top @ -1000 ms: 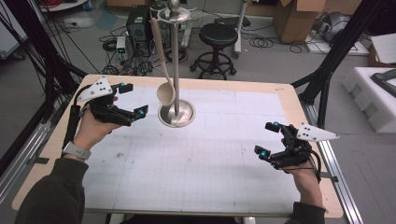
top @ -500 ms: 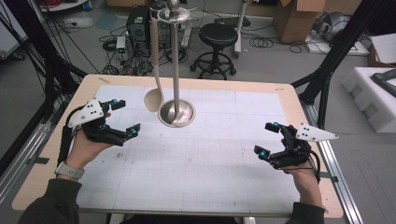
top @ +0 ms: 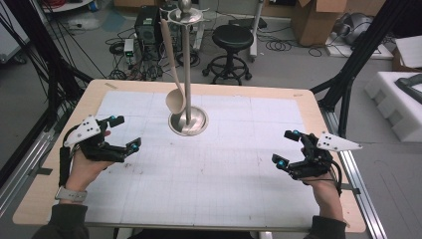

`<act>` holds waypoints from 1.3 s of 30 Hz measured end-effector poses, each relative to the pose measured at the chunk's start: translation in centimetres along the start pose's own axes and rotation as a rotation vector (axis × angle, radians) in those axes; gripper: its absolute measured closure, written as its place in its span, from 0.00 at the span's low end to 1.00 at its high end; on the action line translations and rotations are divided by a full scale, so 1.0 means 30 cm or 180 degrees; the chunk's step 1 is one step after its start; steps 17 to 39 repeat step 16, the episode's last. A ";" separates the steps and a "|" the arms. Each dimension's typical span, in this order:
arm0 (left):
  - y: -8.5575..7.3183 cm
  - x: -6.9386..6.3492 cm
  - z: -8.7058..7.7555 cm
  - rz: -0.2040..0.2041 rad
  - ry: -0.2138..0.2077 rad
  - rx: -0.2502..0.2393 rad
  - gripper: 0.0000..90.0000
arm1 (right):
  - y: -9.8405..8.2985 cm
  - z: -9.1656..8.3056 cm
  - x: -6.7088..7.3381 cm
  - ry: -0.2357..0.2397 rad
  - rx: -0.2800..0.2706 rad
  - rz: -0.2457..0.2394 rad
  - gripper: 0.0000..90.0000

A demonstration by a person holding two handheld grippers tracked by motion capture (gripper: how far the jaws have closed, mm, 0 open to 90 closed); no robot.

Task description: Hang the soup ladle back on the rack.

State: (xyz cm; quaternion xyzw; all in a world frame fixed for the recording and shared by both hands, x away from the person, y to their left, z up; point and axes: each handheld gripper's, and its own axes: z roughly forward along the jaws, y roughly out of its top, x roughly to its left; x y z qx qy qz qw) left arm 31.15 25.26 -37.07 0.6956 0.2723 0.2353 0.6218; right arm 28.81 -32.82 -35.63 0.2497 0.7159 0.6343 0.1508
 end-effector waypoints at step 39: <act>-0.001 -0.039 -0.072 0.0122 0.0068 -0.0003 0.02 | -0.011 0.025 -0.002 -0.0164 0.0019 -0.0004 0.01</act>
